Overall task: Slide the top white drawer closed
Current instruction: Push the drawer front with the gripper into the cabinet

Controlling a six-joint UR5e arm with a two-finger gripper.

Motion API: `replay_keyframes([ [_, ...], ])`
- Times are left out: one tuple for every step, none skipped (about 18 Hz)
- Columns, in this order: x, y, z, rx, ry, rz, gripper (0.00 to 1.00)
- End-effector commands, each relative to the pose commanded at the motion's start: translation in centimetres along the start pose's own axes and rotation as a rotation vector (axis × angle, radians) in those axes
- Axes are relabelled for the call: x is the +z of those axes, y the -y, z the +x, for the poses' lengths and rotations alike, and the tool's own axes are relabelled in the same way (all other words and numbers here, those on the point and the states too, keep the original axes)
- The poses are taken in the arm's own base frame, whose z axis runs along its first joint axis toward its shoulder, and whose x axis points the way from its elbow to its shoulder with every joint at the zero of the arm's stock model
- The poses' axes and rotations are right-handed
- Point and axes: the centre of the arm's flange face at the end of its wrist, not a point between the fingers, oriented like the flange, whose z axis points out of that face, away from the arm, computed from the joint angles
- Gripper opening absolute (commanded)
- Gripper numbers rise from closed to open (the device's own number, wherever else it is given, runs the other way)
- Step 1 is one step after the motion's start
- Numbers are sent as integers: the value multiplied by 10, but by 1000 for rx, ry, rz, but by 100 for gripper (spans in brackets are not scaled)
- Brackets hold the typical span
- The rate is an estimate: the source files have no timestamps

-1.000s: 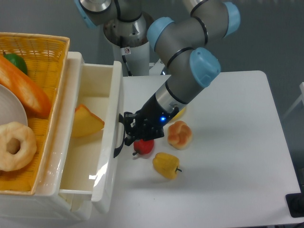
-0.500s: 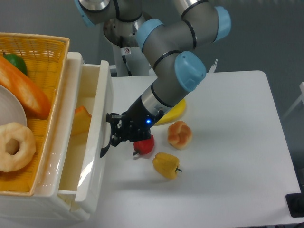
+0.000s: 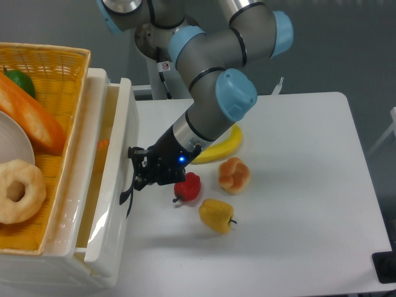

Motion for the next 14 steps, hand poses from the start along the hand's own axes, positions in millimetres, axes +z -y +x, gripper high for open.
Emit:
replay_keyframes([
  [2, 0, 2, 3, -1, -3, 0],
  [2, 0, 3, 3, -2, -4, 0],
  [3, 0, 4, 4, -3, -4, 0],
  [4, 1, 4, 4, -7, -4, 0],
  [4, 1, 4, 4, -7, -4, 0],
  [4, 1, 4, 4, -7, -4, 0],
  [7, 1, 8, 10, -9, -9, 0],
  [7, 1, 9, 12, -9, -9, 0],
  [9, 1, 9, 13, -10, -11, 0],
  [9, 1, 9, 13, -10, -11, 0],
  [9, 1, 10, 14, -10, -12, 0],
  [9, 1, 10, 14, -10, -12, 0],
  [9, 2, 10, 19, -9, -10, 0],
  [9, 3, 9, 24, -6, -6, 0],
])
